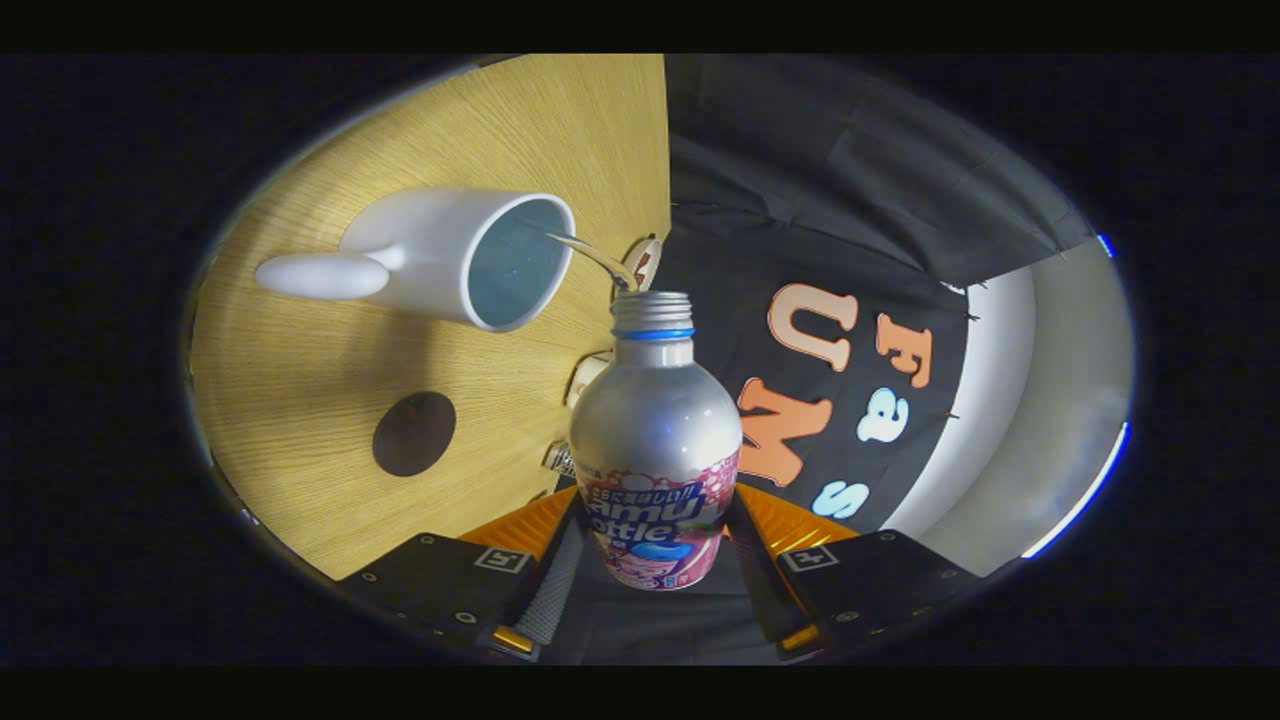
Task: Take the bottle from table, then pour the juice into the cup, finally place the bottle on the coaster
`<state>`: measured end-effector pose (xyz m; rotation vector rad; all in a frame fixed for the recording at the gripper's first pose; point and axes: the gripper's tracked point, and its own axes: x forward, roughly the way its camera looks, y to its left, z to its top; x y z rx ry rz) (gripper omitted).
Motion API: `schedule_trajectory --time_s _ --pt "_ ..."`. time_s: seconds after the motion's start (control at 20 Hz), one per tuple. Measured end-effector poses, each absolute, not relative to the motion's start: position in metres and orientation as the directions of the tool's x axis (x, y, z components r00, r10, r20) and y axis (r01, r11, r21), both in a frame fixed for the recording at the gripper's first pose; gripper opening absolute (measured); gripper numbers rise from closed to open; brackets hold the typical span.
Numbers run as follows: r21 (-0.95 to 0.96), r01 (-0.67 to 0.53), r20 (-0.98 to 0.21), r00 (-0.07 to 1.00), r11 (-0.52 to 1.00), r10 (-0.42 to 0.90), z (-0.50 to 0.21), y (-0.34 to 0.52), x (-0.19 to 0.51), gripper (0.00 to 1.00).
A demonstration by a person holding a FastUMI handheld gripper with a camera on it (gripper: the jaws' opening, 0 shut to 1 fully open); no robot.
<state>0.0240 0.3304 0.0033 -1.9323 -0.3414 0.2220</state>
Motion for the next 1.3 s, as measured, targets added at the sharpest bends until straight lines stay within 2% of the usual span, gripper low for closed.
schedule_trajectory --time_s 1.3 --pt "-0.871 0.157 -0.007 0.944 -0.466 0.331 0.0131 0.3341 0.0201 0.75"
